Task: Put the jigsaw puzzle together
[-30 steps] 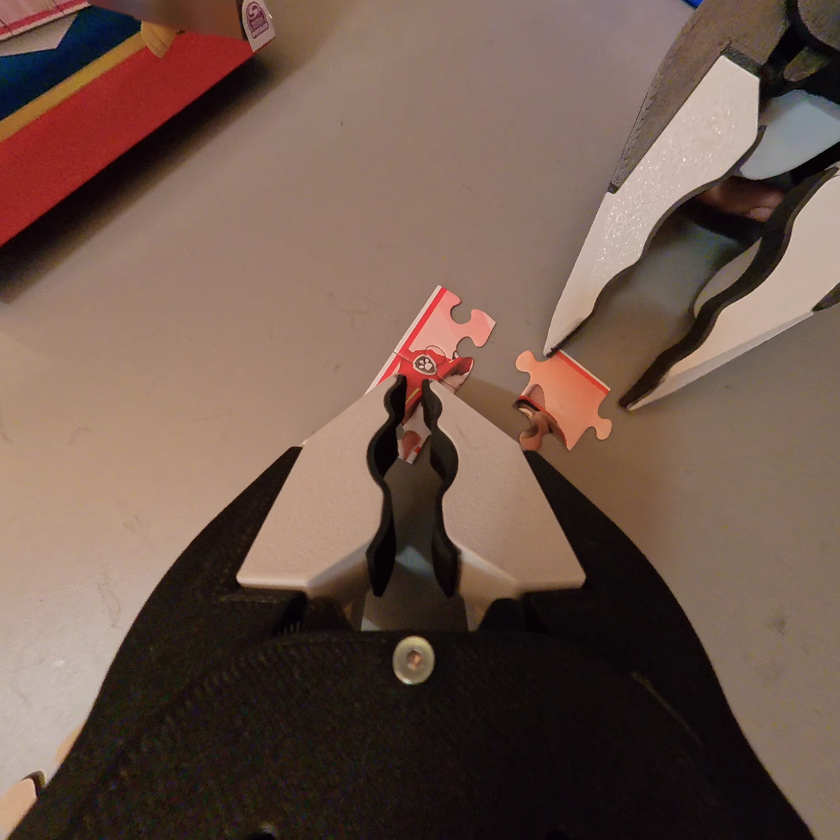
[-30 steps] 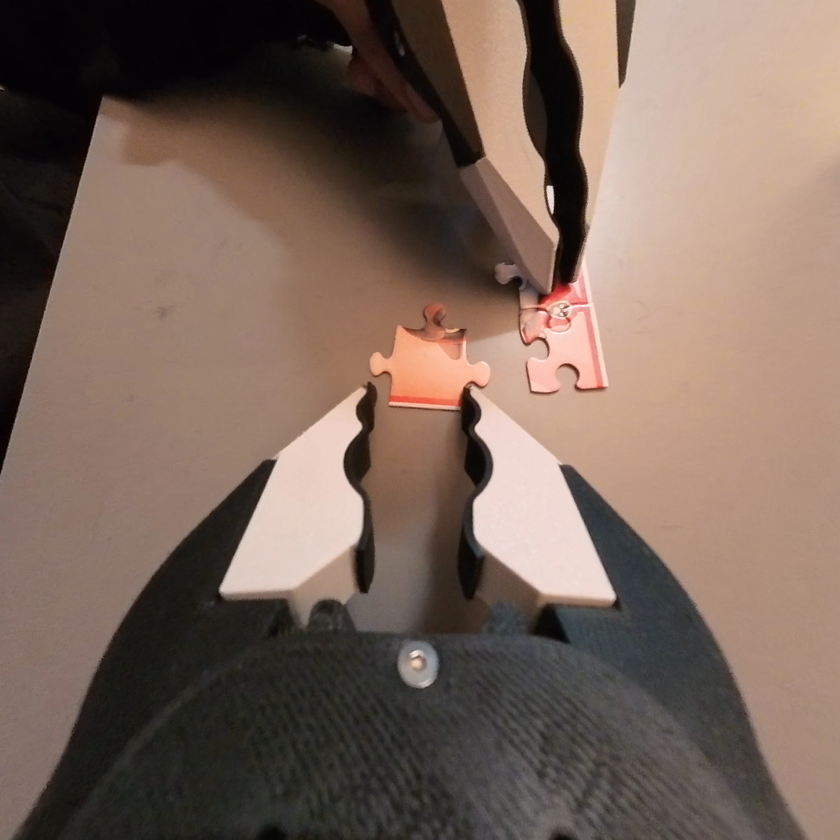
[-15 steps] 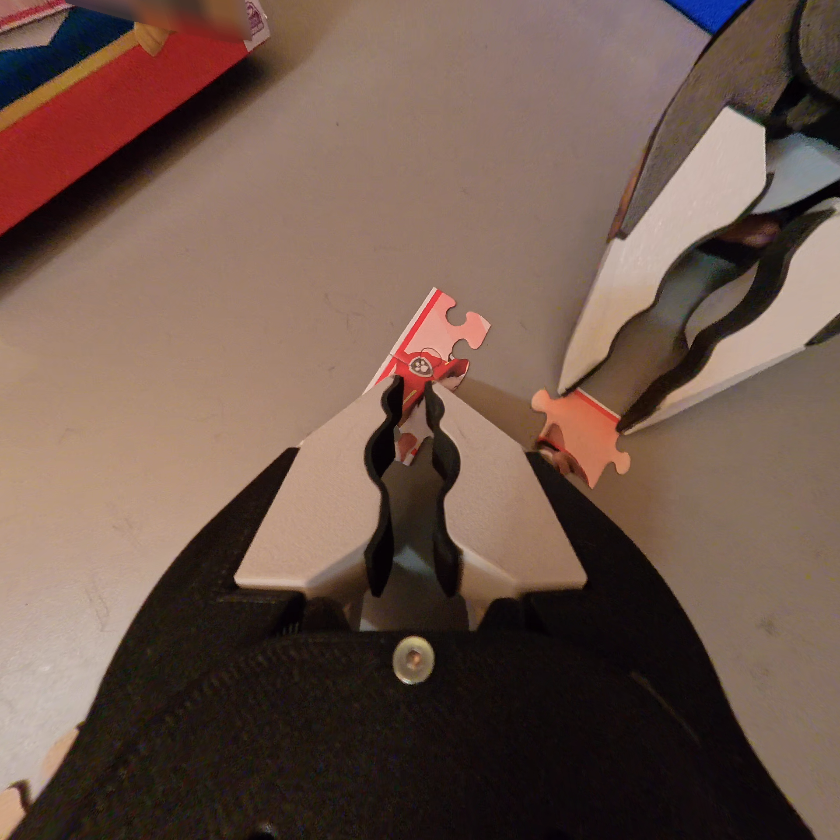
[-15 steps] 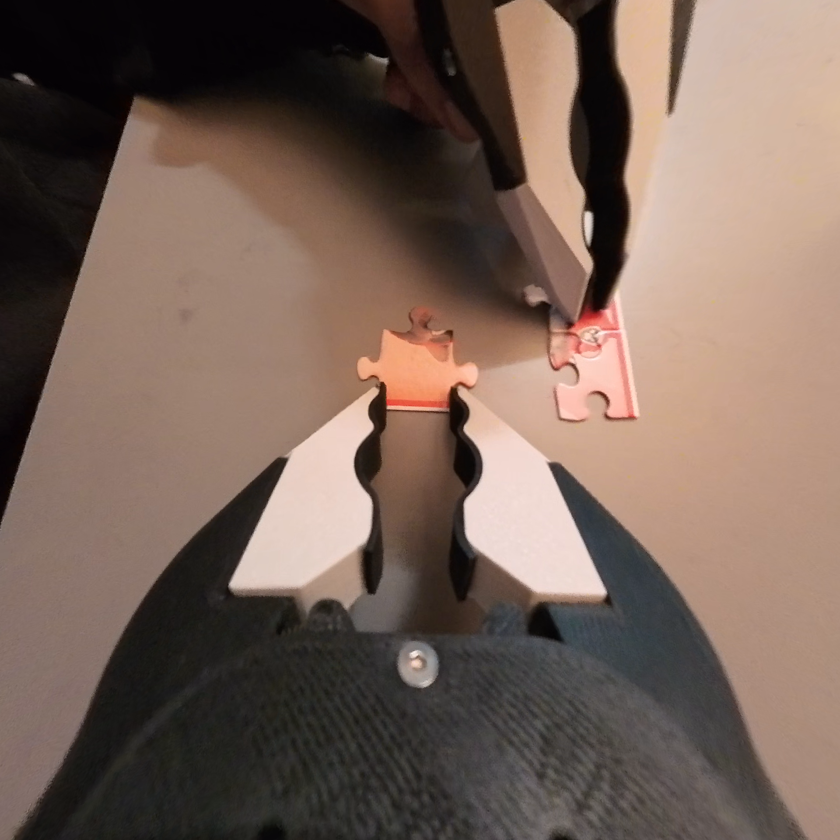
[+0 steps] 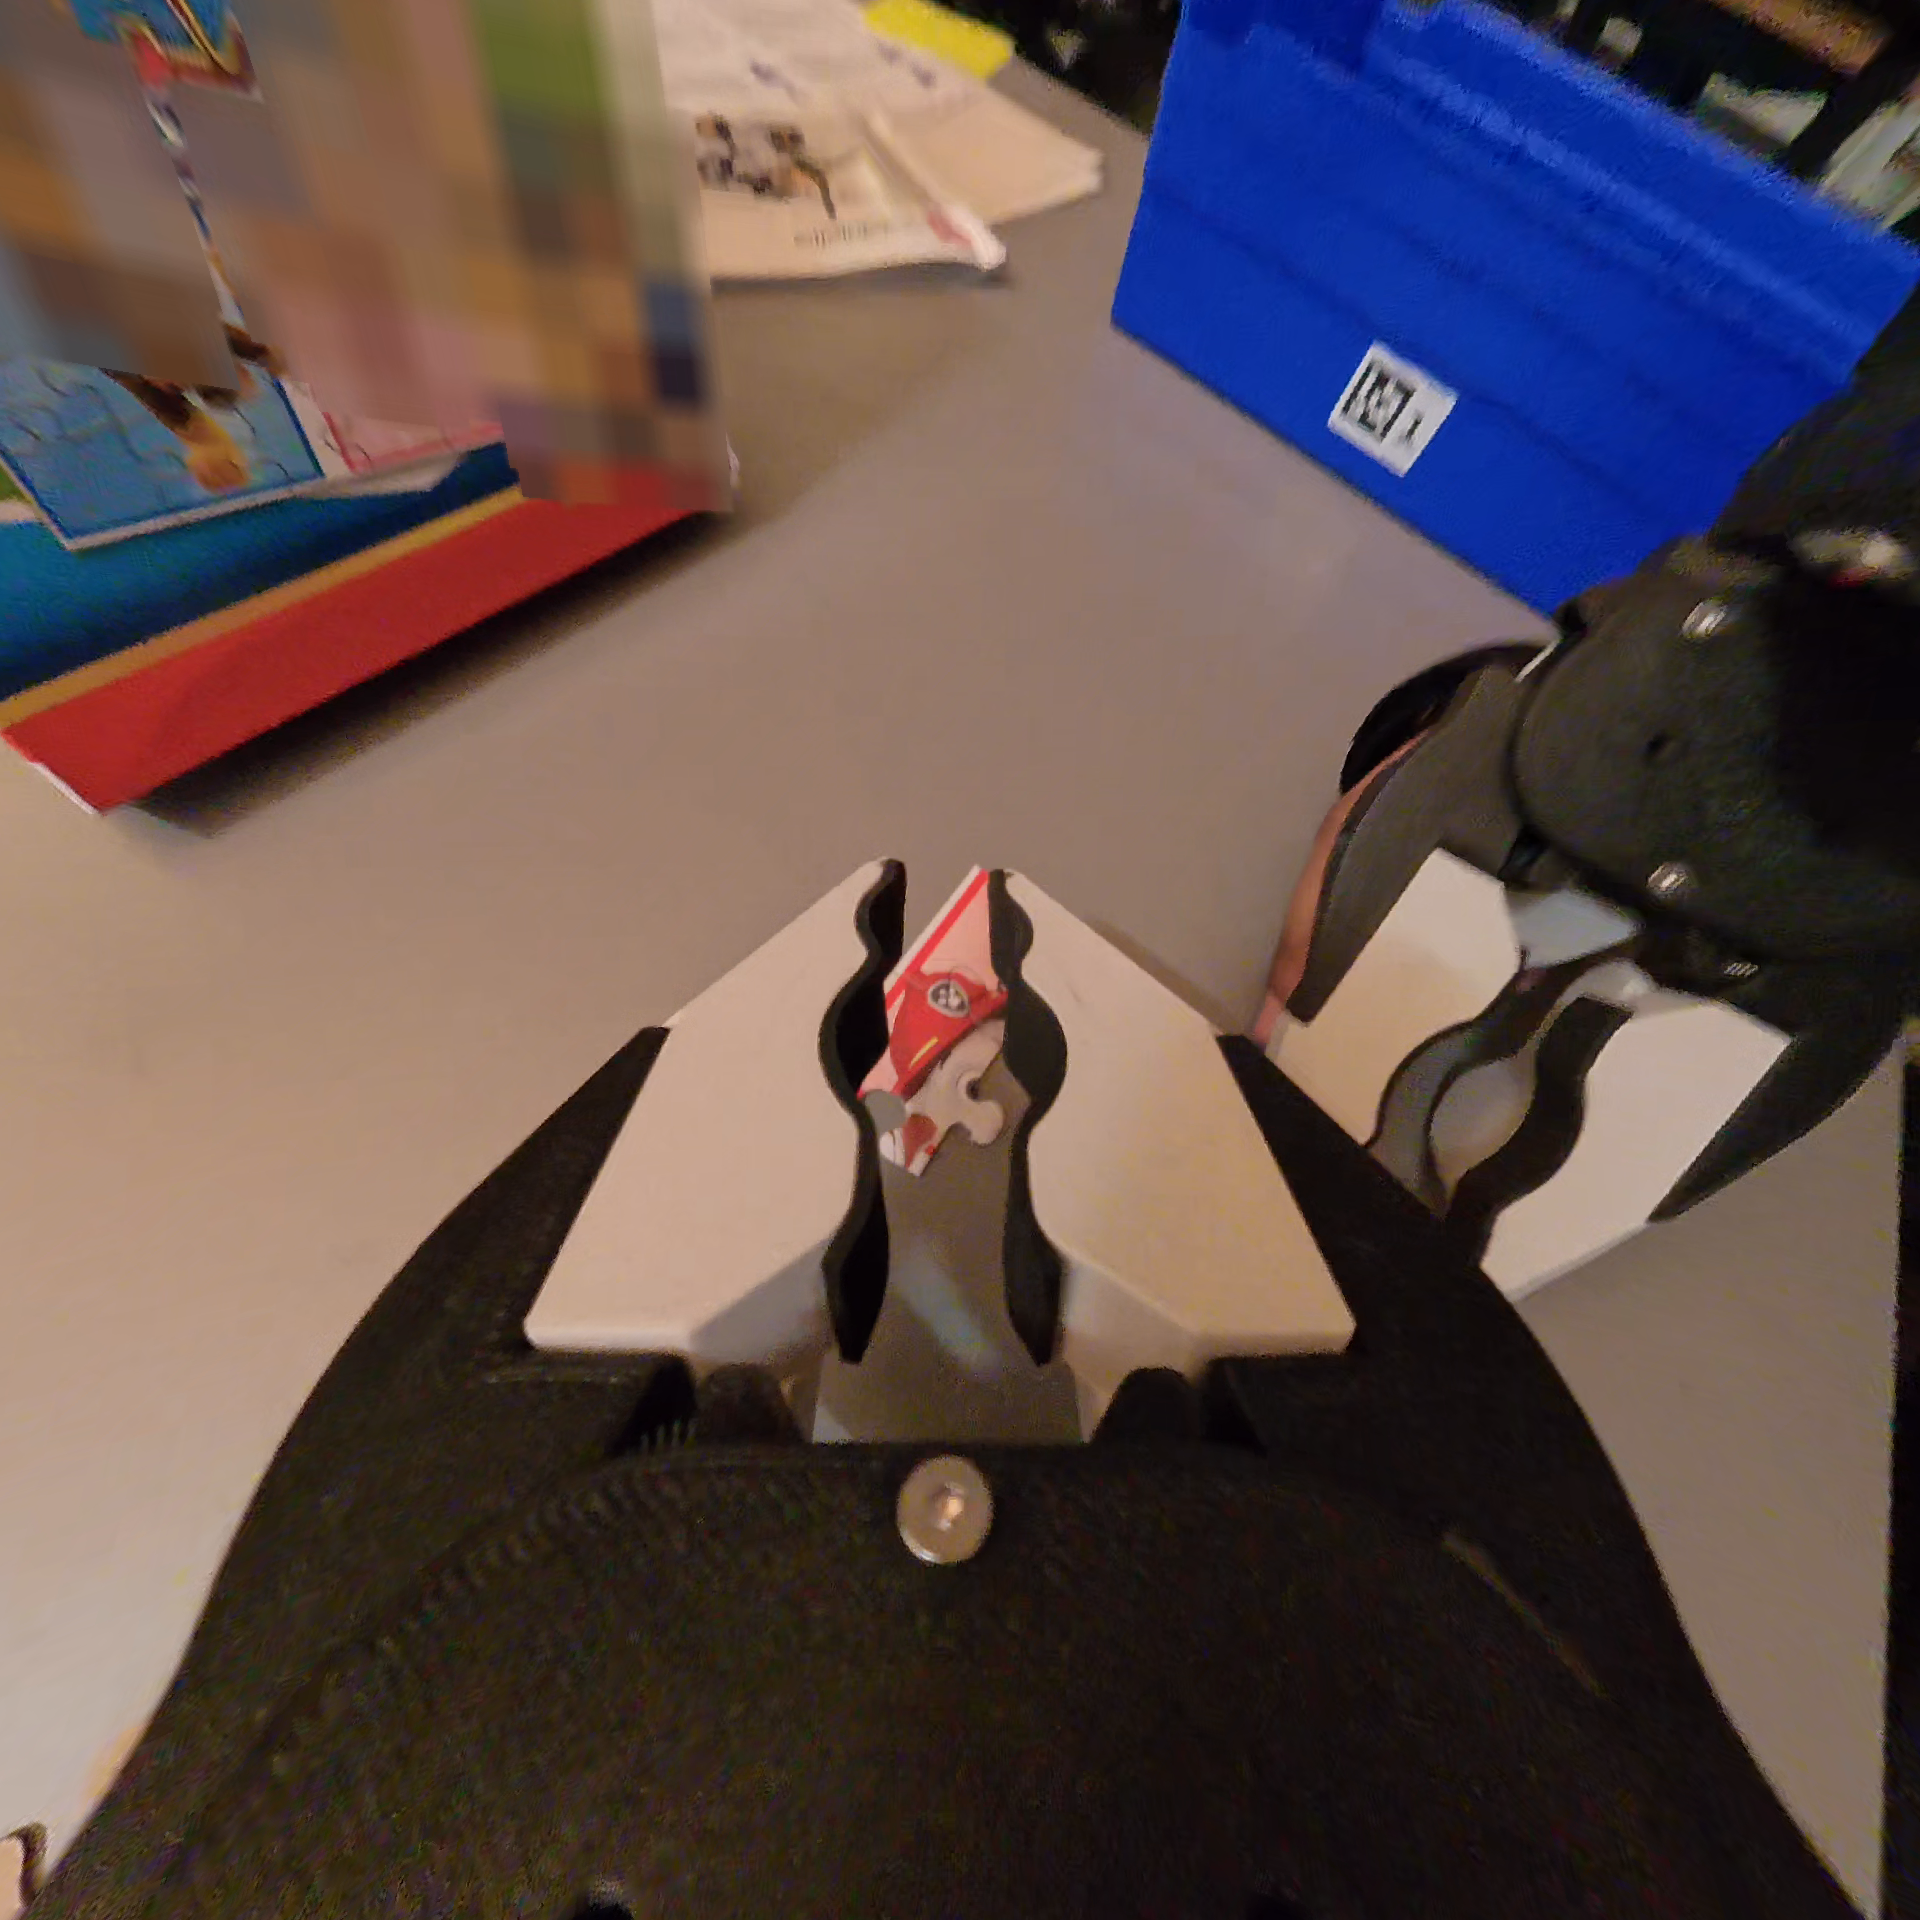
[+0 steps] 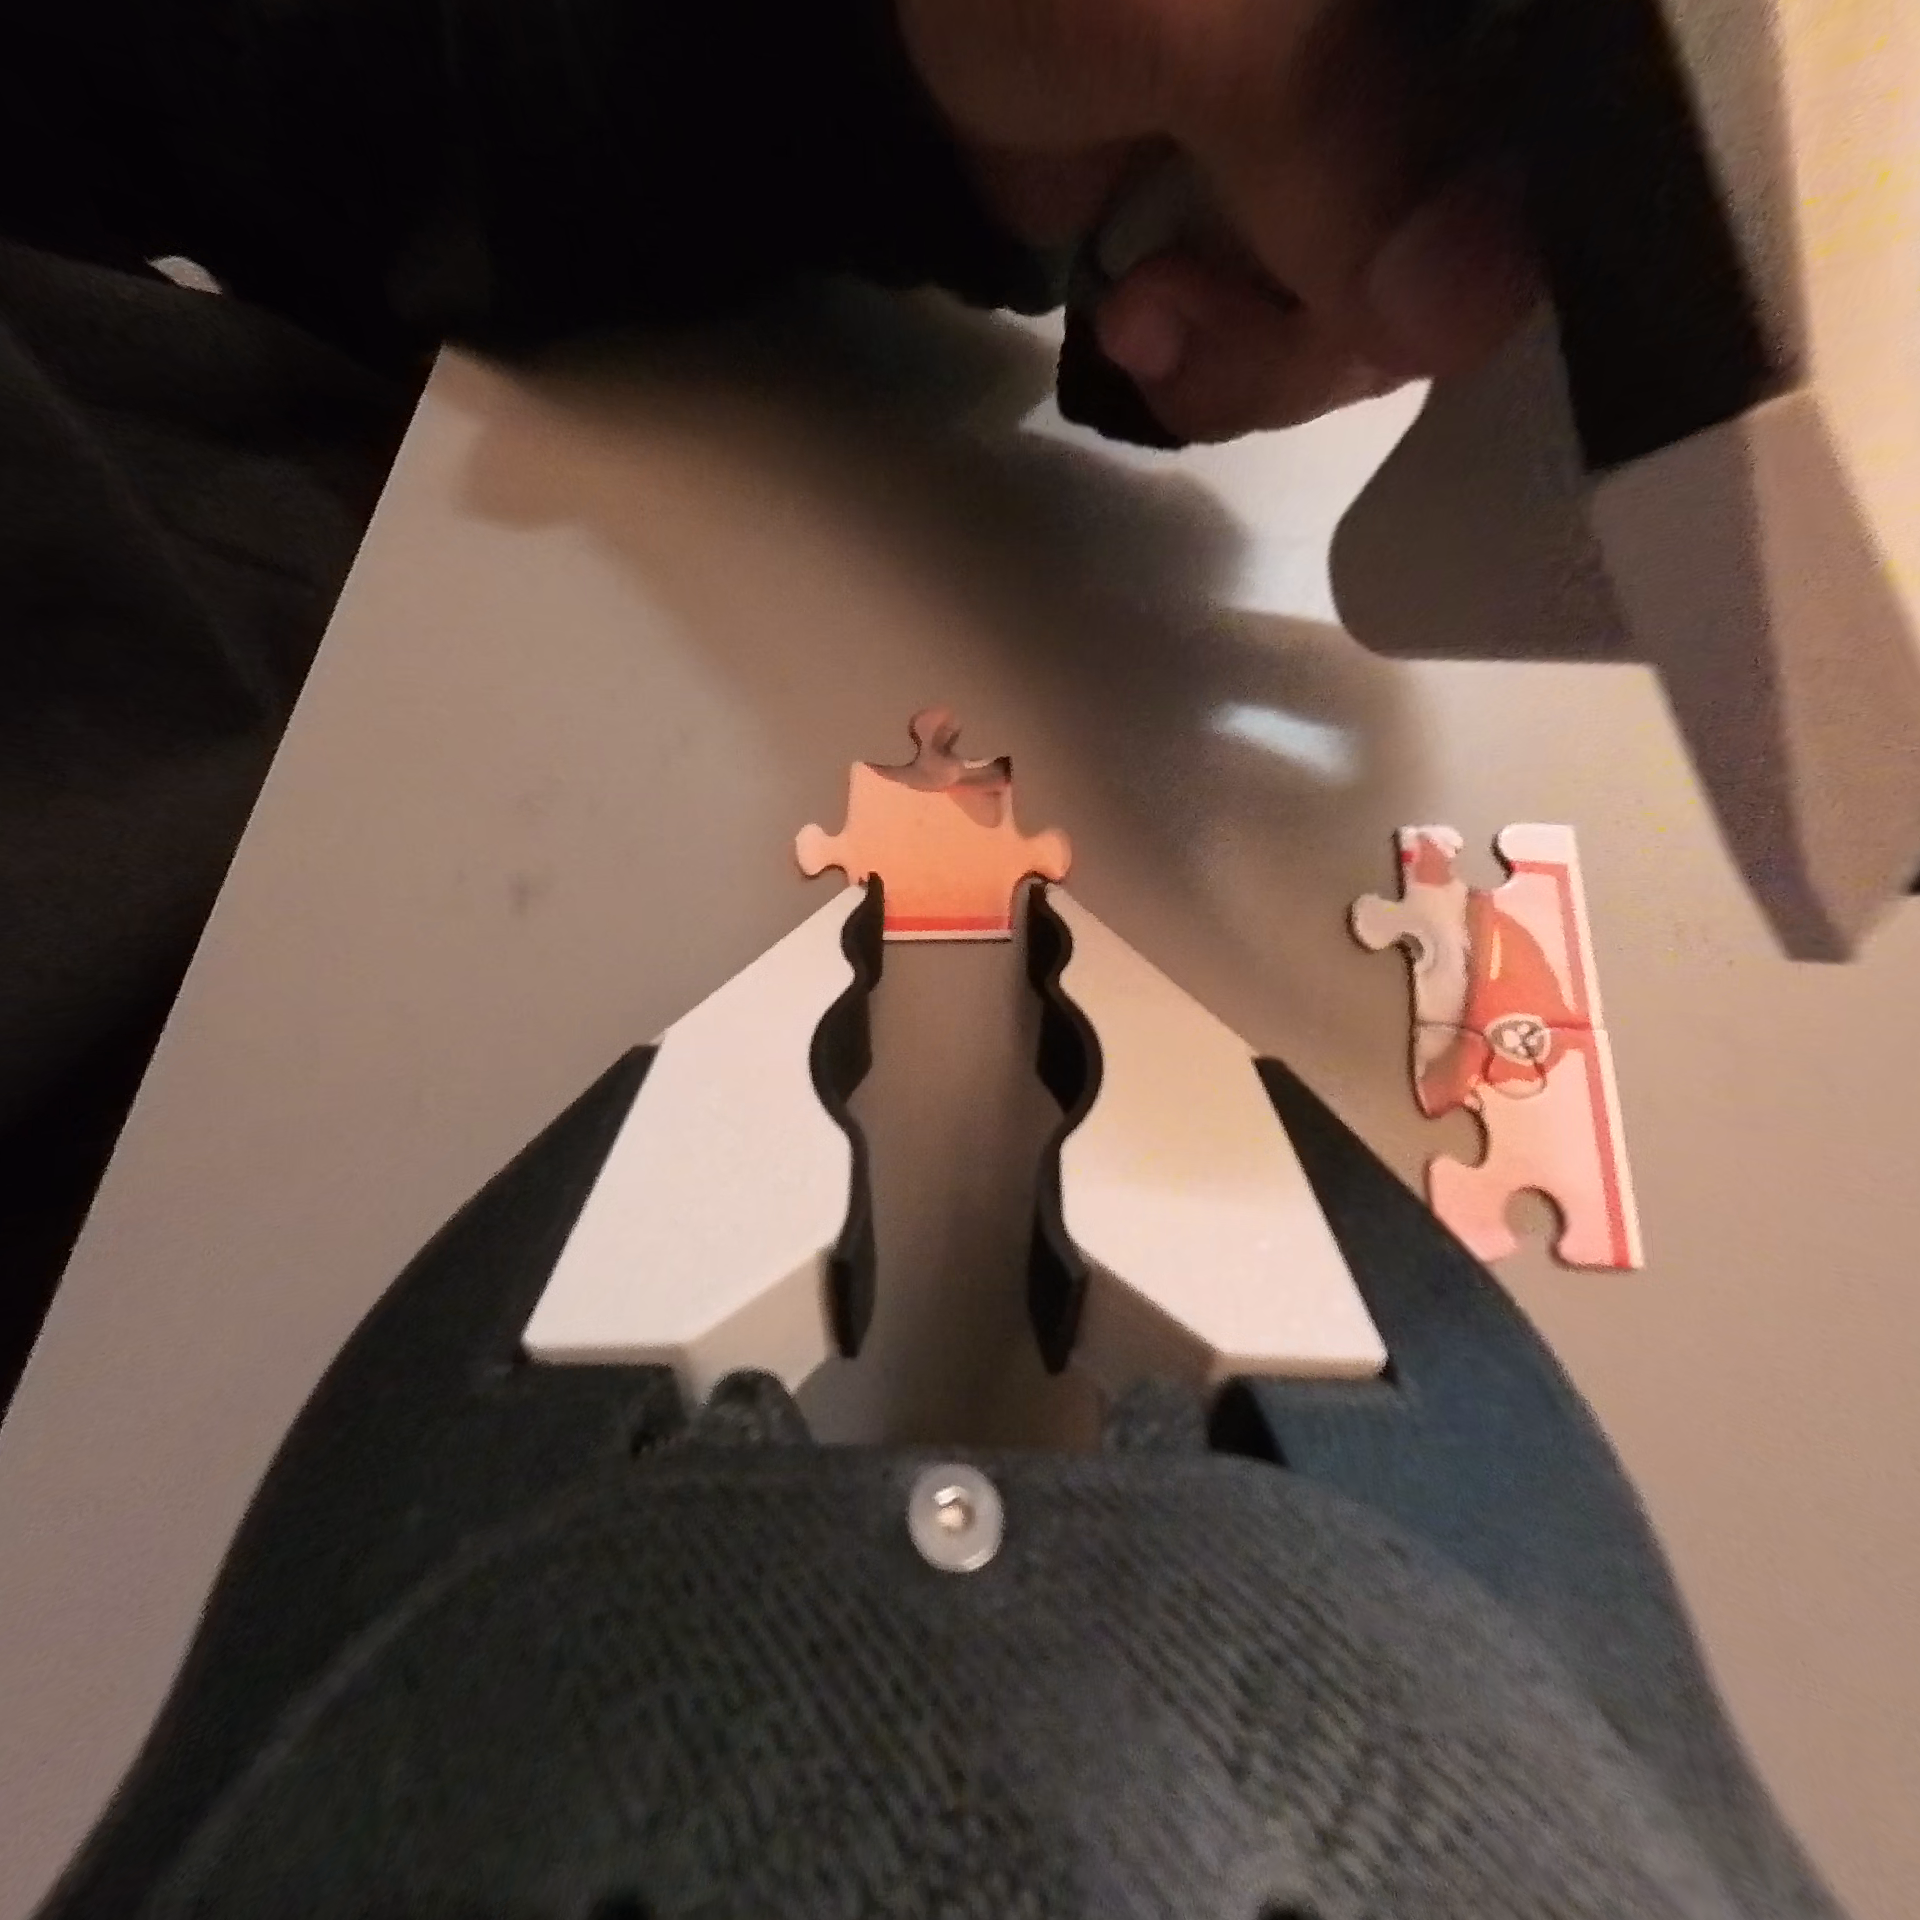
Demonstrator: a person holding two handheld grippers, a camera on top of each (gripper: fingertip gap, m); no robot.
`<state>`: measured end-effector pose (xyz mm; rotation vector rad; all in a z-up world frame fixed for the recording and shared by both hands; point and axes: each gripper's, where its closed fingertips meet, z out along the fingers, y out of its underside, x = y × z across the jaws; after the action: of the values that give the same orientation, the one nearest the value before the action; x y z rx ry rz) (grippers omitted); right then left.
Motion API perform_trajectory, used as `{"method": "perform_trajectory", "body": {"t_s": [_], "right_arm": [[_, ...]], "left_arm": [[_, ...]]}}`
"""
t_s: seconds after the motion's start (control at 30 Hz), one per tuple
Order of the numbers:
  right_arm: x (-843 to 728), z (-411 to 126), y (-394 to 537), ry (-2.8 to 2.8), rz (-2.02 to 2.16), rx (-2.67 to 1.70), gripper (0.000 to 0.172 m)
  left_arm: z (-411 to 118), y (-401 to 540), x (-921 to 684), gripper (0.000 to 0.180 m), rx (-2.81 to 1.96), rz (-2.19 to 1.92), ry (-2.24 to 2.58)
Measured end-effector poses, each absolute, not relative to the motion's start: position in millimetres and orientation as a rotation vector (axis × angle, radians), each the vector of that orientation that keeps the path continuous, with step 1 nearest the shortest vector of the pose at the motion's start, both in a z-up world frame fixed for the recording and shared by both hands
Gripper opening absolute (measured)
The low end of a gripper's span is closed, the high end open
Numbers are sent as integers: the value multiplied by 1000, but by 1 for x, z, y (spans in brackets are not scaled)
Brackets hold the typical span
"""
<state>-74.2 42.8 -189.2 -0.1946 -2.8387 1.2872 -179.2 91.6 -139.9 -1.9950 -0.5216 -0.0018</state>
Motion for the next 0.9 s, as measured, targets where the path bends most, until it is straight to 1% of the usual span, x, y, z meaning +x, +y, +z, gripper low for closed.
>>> {"method": "perform_trajectory", "body": {"t_s": [0.13,0.27,0.37,0.43,0.53,0.57,0.6,0.7,0.77,0.9], "right_arm": [[-82,-188,29,-2780,1278,-220,27],[-87,-180,21,-2685,1259,-209,29],[-92,-160,20,-2586,1333,-230,31],[-97,-148,22,-2520,1391,-259,31],[-104,-137,27,-2452,1472,-323,30],[-106,-135,28,-2438,1497,-346,30],[-108,-134,29,-2426,1523,-368,29],[-113,-132,31,-2406,1591,-425,29],[-115,-132,32,-2402,1620,-454,29],[-122,-129,45,-2362,1593,-446,28]], "left_arm": [[-116,88,-181,18,-1903,-21,-549],[-81,70,-187,23,-1820,52,-565],[-63,25,-202,24,-1834,192,-614],[-62,-26,-211,25,-1880,326,-670],[-88,-117,-209,25,-2004,443,-853],[-102,-139,-198,30,-2053,417,-885],[-114,-150,-183,44,-2092,381,-846],[-141,-163,-150,68,-2198,416,-703],[-152,-168,-150,70,-2249,482,-694],[-181,-174,-150,70,-2357,400,-769]]}}
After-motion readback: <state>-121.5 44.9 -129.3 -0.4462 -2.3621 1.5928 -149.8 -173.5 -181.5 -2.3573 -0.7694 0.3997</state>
